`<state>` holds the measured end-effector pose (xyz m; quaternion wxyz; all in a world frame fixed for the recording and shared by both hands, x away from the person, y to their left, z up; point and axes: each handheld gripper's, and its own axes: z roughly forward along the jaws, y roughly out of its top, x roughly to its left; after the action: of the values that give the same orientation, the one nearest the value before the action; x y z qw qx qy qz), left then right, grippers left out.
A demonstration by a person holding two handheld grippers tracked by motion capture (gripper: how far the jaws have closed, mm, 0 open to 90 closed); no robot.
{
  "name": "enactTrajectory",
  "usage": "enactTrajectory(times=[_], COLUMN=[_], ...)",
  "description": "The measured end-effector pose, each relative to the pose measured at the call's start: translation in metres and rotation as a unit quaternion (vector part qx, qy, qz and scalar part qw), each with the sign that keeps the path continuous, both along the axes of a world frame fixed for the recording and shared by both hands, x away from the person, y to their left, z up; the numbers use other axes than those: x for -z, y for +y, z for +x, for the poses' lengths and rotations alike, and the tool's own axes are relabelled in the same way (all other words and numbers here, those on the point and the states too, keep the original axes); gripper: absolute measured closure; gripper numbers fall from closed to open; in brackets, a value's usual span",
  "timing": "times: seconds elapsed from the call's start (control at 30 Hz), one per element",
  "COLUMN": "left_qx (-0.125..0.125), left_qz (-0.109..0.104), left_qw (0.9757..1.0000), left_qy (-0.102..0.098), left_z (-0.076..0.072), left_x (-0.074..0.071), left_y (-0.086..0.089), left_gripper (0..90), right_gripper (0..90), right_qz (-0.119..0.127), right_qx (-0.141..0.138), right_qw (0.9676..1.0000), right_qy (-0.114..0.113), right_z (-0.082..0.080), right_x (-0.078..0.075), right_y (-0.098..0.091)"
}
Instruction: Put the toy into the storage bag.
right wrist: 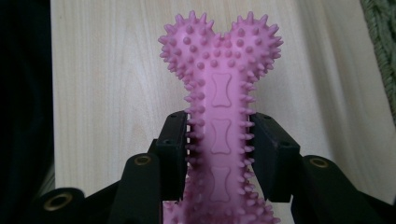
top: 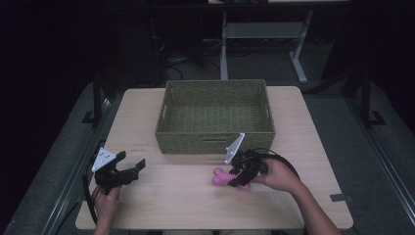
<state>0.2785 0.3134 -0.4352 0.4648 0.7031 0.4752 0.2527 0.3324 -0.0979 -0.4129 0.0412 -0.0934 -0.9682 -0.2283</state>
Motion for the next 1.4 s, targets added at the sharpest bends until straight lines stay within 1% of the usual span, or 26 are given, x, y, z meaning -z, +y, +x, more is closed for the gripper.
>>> enactTrajectory(times=[0.17, 0.23, 0.3, 0.4, 0.53, 0.63, 0.8, 0.83, 0.9, 0.97, 1.13, 1.23, 1.33, 1.4], left_qx=[-0.001, 0.000, 0.000, -0.001, 0.000, 0.000, 0.001, 0.001, 0.000, 0.002, 0.001, 0.001, 0.001, 0.001], left_qz=[0.000, 0.000, 0.001, 0.000, -0.001, -0.001, -0.001, -0.001, -0.001, 0.000, 0.001, 0.000, 0.001, 0.000], left_qw=[1.0000, 1.0000, 1.0000, 1.0000, 1.0000, 1.0000, 1.0000, 1.0000, 1.0000, 1.0000, 1.0000, 1.0000, 1.0000, 1.0000], left_qy=[-0.001, 0.000, -0.001, 0.000, -0.001, -0.001, -0.002, -0.002, -0.001, -0.001, -0.002, -0.002, -0.002, -0.003], left_z=[0.000, 0.000, 0.000, 0.000, 0.000, 0.000, 0.000, -0.001, -0.001, 0.000, 0.000, 0.000, 0.000, -0.001], left_x=[0.000, 0.000, 0.000, 0.000, 0.000, -0.001, -0.001, -0.001, -0.001, -0.001, -0.001, -0.001, -0.001, -0.001], left_y=[0.000, 0.000, 0.000, 0.000, 0.000, 0.000, 0.000, 0.000, 0.000, -0.001, 0.000, 0.000, 0.000, 0.000], left_gripper=[13.8, 13.9, 13.9, 13.9, 13.9, 13.9, 13.9, 13.8, 13.9, 13.9, 13.9, 13.9, 13.9, 13.9], right_gripper=[58.0, 58.1, 58.1, 58.1, 58.1, 58.1, 58.1, 58.1, 58.1, 58.1, 58.0, 58.0, 58.1, 58.1], right_qz=[0.014, 0.016, 0.023, 0.027, 0.033, 0.034, 0.042, 0.044, 0.046, 0.041, 0.039, 0.041, 0.042, 0.046], right_qx=[0.001, 0.001, -0.002, -0.003, 0.000, 0.004, 0.005, 0.006, 0.005, 0.006, 0.006, 0.007, 0.004, 0.005], right_qw=[0.9999, 0.9998, 0.9996, 0.9995, 0.9992, 0.9992, 0.9988, 0.9986, 0.9984, 0.9987, 0.9988, 0.9987, 0.9988, 0.9985], right_qy=[0.009, 0.011, 0.014, 0.014, 0.021, 0.022, 0.025, 0.029, 0.032, 0.029, 0.027, 0.029, 0.024, 0.028], right_z=[0.007, 0.008, 0.011, 0.014, 0.019, 0.022, 0.027, 0.028, 0.029, 0.031, 0.035, 0.036, 0.038, 0.039], right_x=[-0.009, -0.010, -0.016, -0.021, -0.025, -0.028, -0.034, -0.035, -0.036, -0.039, -0.044, -0.047, -0.053, -0.055], right_y=[-0.003, -0.004, -0.005, -0.005, -0.007, -0.009, -0.012, -0.013, -0.013, -0.013, -0.012, -0.012, -0.012, -0.012])
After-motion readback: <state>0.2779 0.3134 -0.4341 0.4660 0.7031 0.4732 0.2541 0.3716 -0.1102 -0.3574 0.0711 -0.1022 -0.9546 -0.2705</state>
